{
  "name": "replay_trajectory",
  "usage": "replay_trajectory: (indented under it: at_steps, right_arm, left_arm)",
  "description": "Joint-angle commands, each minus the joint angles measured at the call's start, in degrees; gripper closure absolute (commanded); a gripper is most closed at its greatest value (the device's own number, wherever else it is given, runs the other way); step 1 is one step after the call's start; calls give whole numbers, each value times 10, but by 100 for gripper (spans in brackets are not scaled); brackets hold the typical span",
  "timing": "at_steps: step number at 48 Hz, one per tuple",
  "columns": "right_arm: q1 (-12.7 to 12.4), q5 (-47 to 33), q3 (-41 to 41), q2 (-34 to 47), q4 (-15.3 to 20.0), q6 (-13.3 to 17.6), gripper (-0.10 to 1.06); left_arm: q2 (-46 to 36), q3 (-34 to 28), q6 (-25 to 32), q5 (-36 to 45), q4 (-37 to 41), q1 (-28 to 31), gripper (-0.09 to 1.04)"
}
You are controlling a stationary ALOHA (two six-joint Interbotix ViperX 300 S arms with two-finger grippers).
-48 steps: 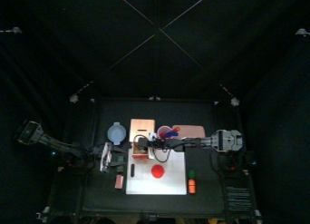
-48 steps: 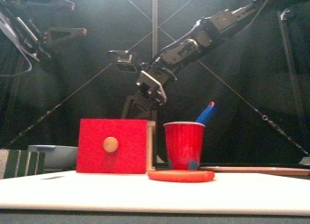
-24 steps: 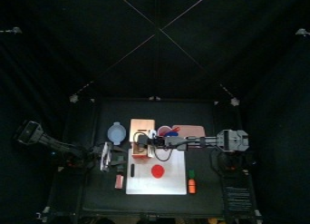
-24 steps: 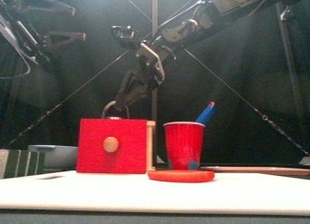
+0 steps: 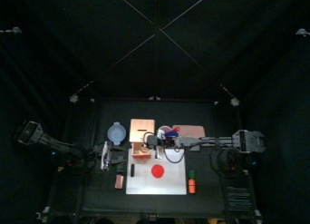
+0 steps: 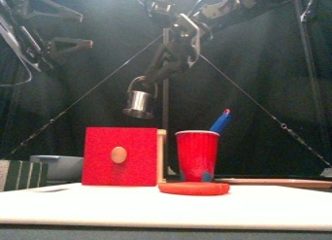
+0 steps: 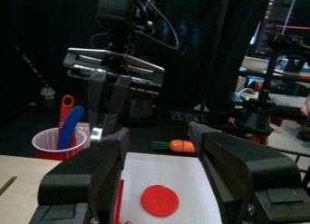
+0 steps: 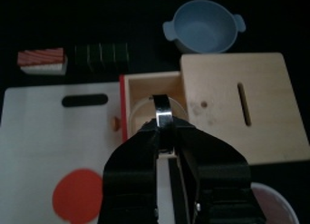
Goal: Get the cutter from the drawer then cut the dough then place the extra dough in the bowl
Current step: Place the cutter on the board
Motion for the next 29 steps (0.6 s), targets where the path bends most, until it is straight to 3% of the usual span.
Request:
replay_trajectory:
  at_steps: [1,17,22,29]
  right_arm:
    - [7,3,48,-76,4,4,53]
    - [57,-1,234,-204,17,10,53]
    - [62,-6,276,-218,33,30,53]
    - [64,-18,308,-214,29,54,53]
  left_arm:
    - [0,-5,1,-5,-1,6,5]
    - [0,-9,1,-5,-11,40,5]
    - [0,-11,1,-5,-18,52,5]
    - [0,-20,4,-4,-18,60,5]
